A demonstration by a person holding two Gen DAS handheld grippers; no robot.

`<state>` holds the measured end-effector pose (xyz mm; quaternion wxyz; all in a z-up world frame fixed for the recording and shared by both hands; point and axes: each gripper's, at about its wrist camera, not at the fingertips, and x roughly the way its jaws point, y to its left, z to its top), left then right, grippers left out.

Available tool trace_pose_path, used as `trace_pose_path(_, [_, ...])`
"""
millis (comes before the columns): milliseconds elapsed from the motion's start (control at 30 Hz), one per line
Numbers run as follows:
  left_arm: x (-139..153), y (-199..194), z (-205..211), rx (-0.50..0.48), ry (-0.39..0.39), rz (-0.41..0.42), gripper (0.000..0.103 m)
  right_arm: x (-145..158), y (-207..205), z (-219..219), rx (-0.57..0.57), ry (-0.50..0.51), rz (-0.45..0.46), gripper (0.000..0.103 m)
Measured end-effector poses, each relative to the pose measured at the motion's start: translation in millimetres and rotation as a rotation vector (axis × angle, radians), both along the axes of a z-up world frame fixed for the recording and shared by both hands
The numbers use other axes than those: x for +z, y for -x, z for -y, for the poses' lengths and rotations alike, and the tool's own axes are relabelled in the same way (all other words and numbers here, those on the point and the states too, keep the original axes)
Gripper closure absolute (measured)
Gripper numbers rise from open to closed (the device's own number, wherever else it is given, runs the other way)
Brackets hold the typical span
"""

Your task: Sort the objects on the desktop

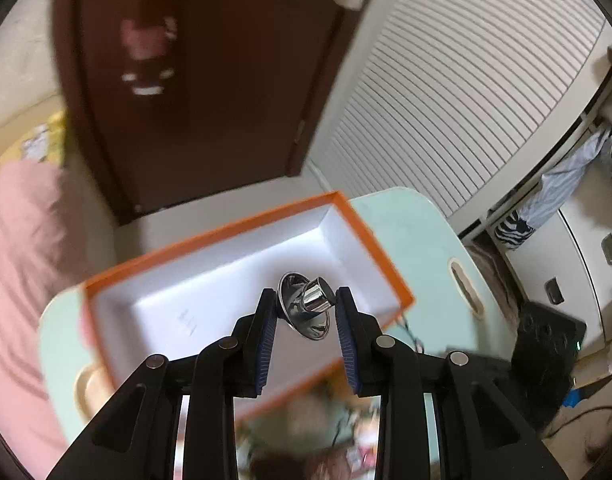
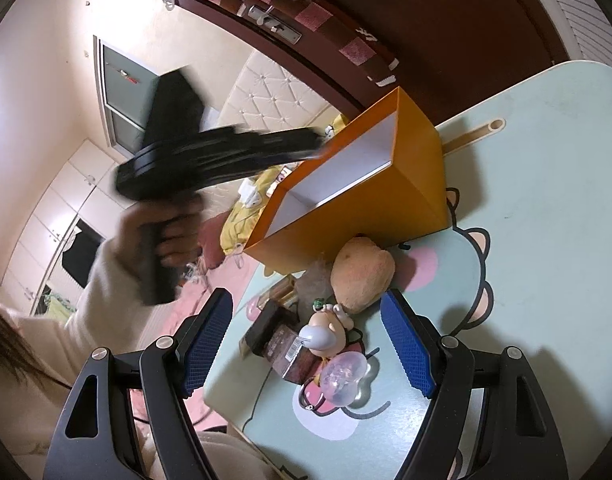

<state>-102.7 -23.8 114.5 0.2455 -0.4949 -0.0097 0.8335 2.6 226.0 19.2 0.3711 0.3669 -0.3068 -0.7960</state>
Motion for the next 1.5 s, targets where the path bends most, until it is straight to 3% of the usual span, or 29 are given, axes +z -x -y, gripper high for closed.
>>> trace_pose_path(67, [1.3,-21.3,15.0,0.024,-0.006,-0.003,0.075,0.9,-0.3,0.3,-0.004,-0.009,-0.008,0.026])
trace_pose_path(267, [-46.7,-63.3,25.7,0.063,-0.032,0.060,0.075,6.7,-3.3,4.8,-0.003,-0.051,-0.055,0.026])
trace_pose_path(400, [-70.6,-71.3,28.3,0.115,-0.049,0.047,0.075,9.7,-6.6,9.0,-0.008,-0.080,-0.070,0.026])
trace_pose_path(567, [-79.0,-79.7,31.0,0.161,-0.044,0.003,0.075,17.8,-13.3,17.4,-0.008,-0.115,-0.090,0.026])
trace_pose_path(800, [-63.1,-119.3,41.2,0.206,-0.054,-0.133,0.042,29.6,-25.9,37.6,-0.013,-0.236,-0.137,0.026])
trace_pose_path(867, [-58.1,-138.8,46.4,0.234,-0.054,-0.184,0.036,33.4,-32.8,47.2,-0.025,-0.309,-0.167,0.026])
trace_pose_path(933, [-54.0,-163.4,53.1,0.285,-0.039,-0.238,0.023,34.5,-39.8,56.6,-0.042,-0.390,-0.186,0.026])
trace_pose_path(1067, [-56.4,-203.1,63.0,0.366,-0.004,-0.297,0.015,31.4,-55.9,72.3,-0.082,-0.568,-0.216,0.026])
trace_pose_path(1167, [-72.9,-215.1,71.1,0.405,0.050,-0.267,0.011,28.0,-65.8,80.9,-0.092,-0.667,-0.233,0.026])
trace_pose_path(1367, [-101.2,-209.6,90.9,0.504,0.041,-0.137,0.011,16.8,-69.2,95.9,-0.087,-0.834,-0.208,0.026])
trace_pose_path(1500, [-103.7,-210.0,86.9,0.513,0.069,-0.167,0.006,9.0,-69.9,96.3,-0.085,-0.883,-0.169,0.026])
